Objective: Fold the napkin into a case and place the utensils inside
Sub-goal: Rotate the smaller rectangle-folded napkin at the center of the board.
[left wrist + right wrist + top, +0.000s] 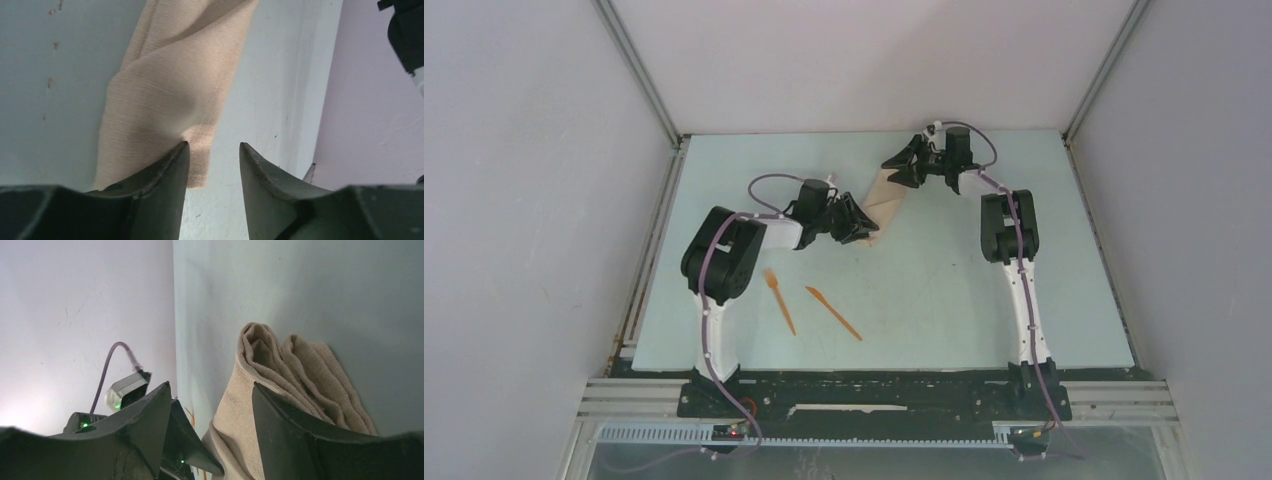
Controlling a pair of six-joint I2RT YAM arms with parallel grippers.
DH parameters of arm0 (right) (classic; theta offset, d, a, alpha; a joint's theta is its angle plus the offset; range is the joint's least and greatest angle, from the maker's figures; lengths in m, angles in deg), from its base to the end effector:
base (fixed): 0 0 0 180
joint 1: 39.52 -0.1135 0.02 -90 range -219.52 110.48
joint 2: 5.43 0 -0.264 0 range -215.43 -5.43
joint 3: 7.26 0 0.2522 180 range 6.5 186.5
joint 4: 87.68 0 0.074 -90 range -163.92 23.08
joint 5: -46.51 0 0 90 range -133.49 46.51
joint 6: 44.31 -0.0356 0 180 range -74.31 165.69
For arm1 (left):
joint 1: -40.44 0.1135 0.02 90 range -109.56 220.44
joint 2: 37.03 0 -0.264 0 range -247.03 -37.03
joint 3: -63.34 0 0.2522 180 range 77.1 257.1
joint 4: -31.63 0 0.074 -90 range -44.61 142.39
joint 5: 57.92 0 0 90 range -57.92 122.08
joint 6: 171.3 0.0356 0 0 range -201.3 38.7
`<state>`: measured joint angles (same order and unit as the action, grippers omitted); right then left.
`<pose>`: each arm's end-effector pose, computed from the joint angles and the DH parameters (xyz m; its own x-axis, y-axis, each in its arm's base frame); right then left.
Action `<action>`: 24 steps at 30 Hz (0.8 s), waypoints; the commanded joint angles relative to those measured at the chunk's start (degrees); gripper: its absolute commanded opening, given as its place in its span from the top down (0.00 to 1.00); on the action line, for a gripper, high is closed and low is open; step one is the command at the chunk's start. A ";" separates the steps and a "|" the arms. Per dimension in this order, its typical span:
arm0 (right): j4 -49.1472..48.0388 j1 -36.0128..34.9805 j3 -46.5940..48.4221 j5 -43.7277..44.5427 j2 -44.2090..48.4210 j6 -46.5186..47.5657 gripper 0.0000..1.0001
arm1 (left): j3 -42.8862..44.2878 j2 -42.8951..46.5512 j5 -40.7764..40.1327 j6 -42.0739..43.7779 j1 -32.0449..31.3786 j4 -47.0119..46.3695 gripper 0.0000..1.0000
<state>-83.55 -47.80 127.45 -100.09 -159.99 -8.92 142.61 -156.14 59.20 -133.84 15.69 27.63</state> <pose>0.5708 0.1131 0.1032 -0.9129 0.3206 -0.2525 -0.1552 0.2996 0.9414 0.3817 -0.1938 0.1207 -0.8856 -0.3697 -0.2812 0.0087 0.5921 -0.8058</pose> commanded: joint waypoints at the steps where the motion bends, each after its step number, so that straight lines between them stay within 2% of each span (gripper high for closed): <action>1: 8.17 0.10 2.90 -0.23 4.03 3.74 0.31 | 1.37 8.15 -2.66 8.68 -0.35 8.15 0.44; 3: 16.96 0.16 2.72 1.42 8.29 8.99 0.31 | 2.48 12.27 -1.67 10.50 -0.32 9.71 0.36; 6: 25.92 0.79 -1.56 4.62 15.41 14.17 0.29 | 3.14 16.73 -1.98 11.47 0.59 11.22 0.31; 9: 24.15 1.60 -10.05 2.87 21.17 14.84 0.29 | 3.38 16.90 -4.38 11.82 1.84 11.89 0.28; 12: 23.78 2.05 -16.88 4.00 24.05 15.78 0.28 | 7.01 10.48 -4.50 11.02 2.93 14.06 0.26; 17: 22.36 1.70 -20.36 4.02 22.43 15.54 0.22 | 9.54 2.99 -4.39 8.47 4.17 14.89 0.21; 24: 23.62 0.56 -17.74 6.76 17.12 16.53 0.22 | 6.61 2.61 -3.25 7.55 2.87 12.59 0.23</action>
<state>-61.69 -46.25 107.36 -95.31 -140.05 5.40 150.57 -155.99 56.38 -125.95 19.76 41.32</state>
